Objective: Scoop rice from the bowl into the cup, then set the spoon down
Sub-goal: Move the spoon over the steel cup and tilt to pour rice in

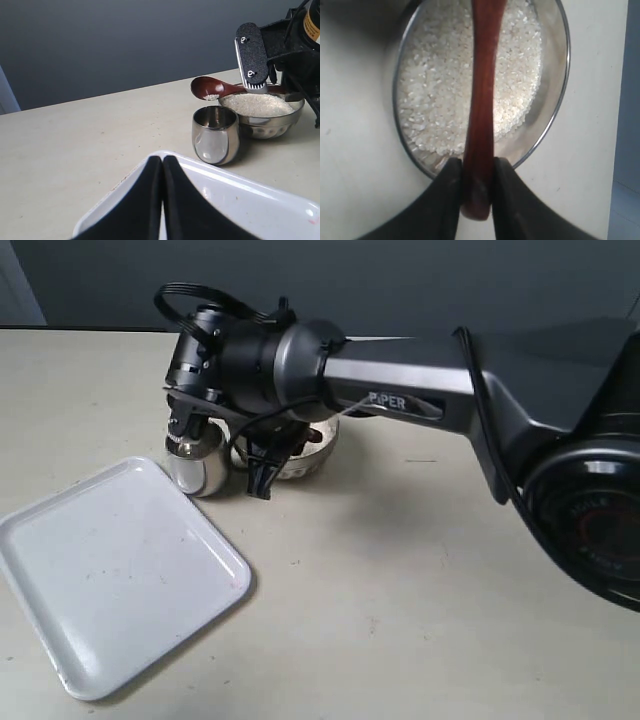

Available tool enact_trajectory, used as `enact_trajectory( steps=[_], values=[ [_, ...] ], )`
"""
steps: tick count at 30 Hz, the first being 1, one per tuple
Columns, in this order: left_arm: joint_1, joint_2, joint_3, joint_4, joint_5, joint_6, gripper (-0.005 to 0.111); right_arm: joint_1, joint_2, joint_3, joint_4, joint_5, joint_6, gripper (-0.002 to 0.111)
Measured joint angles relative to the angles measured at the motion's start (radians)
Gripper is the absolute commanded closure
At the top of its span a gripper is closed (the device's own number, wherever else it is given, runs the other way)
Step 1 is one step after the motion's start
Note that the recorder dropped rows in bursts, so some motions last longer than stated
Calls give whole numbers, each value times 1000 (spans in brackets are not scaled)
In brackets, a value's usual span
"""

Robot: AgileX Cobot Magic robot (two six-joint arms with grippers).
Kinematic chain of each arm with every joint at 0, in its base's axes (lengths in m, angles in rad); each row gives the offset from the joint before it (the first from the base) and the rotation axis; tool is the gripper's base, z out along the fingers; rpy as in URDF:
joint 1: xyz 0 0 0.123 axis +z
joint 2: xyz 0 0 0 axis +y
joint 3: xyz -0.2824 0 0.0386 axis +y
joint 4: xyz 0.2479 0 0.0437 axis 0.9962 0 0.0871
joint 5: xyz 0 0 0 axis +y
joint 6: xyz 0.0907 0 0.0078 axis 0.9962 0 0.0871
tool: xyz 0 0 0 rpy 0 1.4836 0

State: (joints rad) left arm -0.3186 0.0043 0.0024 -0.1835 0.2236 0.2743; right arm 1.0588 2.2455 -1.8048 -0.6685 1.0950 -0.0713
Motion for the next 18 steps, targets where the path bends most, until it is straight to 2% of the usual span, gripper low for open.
enact_trajectory(
  steps=[18],
  values=[
    [0, 0, 0, 0, 0, 0, 106, 38, 0, 60, -83, -6, 47, 109]
  ],
)
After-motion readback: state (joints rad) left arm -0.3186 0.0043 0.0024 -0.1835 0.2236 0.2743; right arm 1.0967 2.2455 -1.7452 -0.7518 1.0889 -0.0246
